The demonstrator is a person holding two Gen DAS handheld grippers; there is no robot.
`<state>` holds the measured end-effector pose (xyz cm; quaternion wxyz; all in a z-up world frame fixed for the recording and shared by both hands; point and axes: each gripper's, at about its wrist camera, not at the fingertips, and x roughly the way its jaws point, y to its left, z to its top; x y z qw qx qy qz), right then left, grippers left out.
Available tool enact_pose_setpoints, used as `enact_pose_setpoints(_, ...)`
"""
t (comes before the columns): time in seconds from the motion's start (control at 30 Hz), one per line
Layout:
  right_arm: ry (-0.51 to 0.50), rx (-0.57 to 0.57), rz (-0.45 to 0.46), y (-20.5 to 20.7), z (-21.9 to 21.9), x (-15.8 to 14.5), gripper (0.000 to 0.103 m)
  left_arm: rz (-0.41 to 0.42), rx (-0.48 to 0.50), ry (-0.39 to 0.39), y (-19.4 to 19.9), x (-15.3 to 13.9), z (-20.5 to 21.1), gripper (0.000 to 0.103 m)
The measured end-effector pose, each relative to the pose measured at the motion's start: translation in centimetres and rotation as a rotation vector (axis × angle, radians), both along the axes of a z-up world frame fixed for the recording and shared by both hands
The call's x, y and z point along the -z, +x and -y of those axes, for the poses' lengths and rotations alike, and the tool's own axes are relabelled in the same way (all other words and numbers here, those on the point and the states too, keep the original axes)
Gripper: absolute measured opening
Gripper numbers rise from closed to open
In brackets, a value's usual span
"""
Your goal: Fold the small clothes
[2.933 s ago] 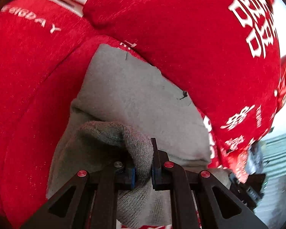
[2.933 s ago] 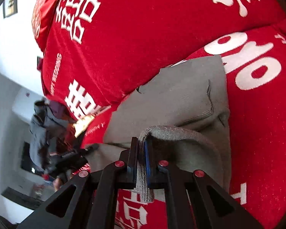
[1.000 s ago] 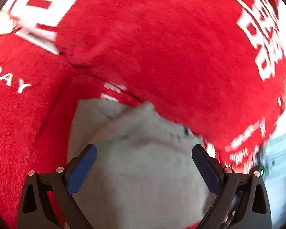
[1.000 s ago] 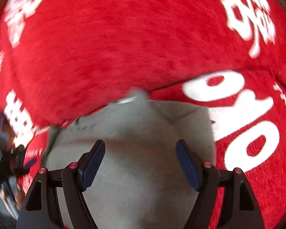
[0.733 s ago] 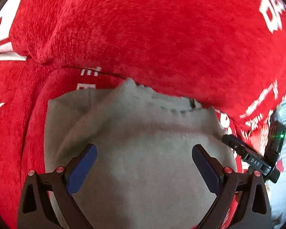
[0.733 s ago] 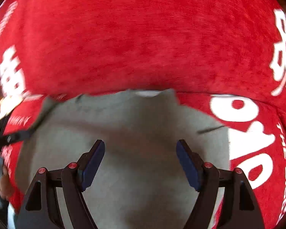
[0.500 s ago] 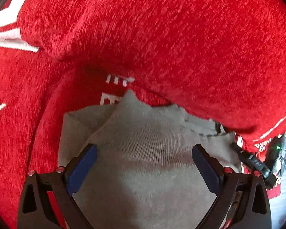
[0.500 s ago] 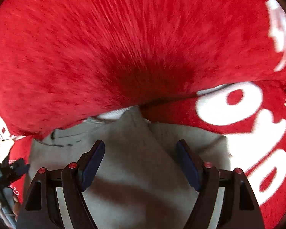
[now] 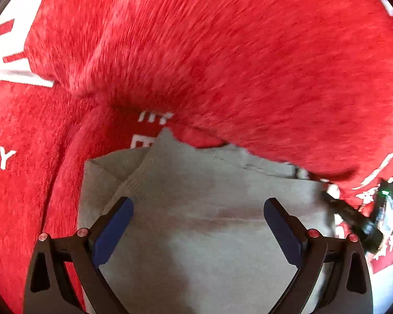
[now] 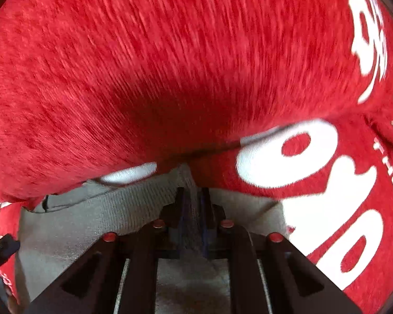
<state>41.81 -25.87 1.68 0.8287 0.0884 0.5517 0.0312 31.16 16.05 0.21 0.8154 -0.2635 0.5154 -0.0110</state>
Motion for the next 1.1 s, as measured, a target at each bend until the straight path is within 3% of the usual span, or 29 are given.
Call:
enact_pose_setpoints(0.07,0.031,-0.001,-0.021,-0.3,0.6,-0.7,0.056,0.047,0.022,0.002,-1.6,-1.6,0.8,0.100)
enact_pose_setpoints(0.17,0.091,0.015,0.051,-2.8,2.2,-3.7,0.075,0.064,0.094,0.014,-3.4,-2.3,2.4,0.100)
enact_pose_setpoints(0.23,0.175,-0.060,0.101,-5.6,2.1,-5.8,0.079,0.049,0.161,0.033,-4.2,-1.5,4.7,0.100)
enact_pose_setpoints(0.3,0.178,-0.211,0.085,-8.3,-0.1,-6.2,0.079,0.026,0.191,0.071,-4.7,-0.5,6.2,0.100)
enact_pose_setpoints(0.4,0.078,-0.415,0.003,-11.5,-3.7,-4.1,0.079,0.009,0.181,0.159,-5.1,1.2,7.1,0.100)
enact_pose_setpoints(0.47,-0.004,-0.442,-0.012,-13.2,-3.7,-2.7,0.079,0.002,0.166,0.229,-5.9,1.5,6.2,0.100)
enact_pose_setpoints(0.5,-0.023,-0.451,0.038,-13.8,-3.0,-2.9,0.079,-0.006,0.160,0.242,-6.6,1.5,5.7,0.100)
enact_pose_setpoints(0.57,-0.051,-0.416,0.041,-14.3,-1.2,-3.4,0.079,-0.009,0.180,0.265,-8.1,1.5,5.0,0.100)
enact_pose_setpoints(0.67,-0.032,-0.387,0.025,-15.1,1.7,-4.0,0.079,-0.031,0.205,0.362,-10.3,0.8,4.9,0.100)
enact_pose_setpoints(0.77,-0.038,-0.347,0.019,-16.2,2.0,-5.4,0.079,-0.001,0.134,0.316,-13.3,-1.2,4.8,0.100)
enact_pose_setpoints(0.83,0.108,-0.314,0.015,-17.1,0.9,-6.1,0.080,0.023,0.041,0.304,-16.0,-1.9,4.6,0.100)
enact_pose_setpoints(0.9,0.316,-0.243,-0.015,-17.8,1.3,-6.5,0.080,0.007,-0.040,0.390,-17.7,-1.1,4.7,0.100)
enact_pose_setpoints(0.97,0.408,-0.169,-0.044,-18.6,1.8,-6.4,0.080,-0.017,-0.090,0.406,-18.9,0.7,4.0,0.100)
enact_pose_setpoints(1.03,0.338,-0.158,-0.060,-18.9,-0.5,-5.4,0.080,-0.020,-0.138,0.341,-19.8,2.1,3.2,0.101)
enact_pose_setpoints(1.1,0.249,-0.186,-0.068,-20.0,-1.1,-5.0,0.080,0.022,-0.192,0.346,-21.4,1.9,3.0,0.101)
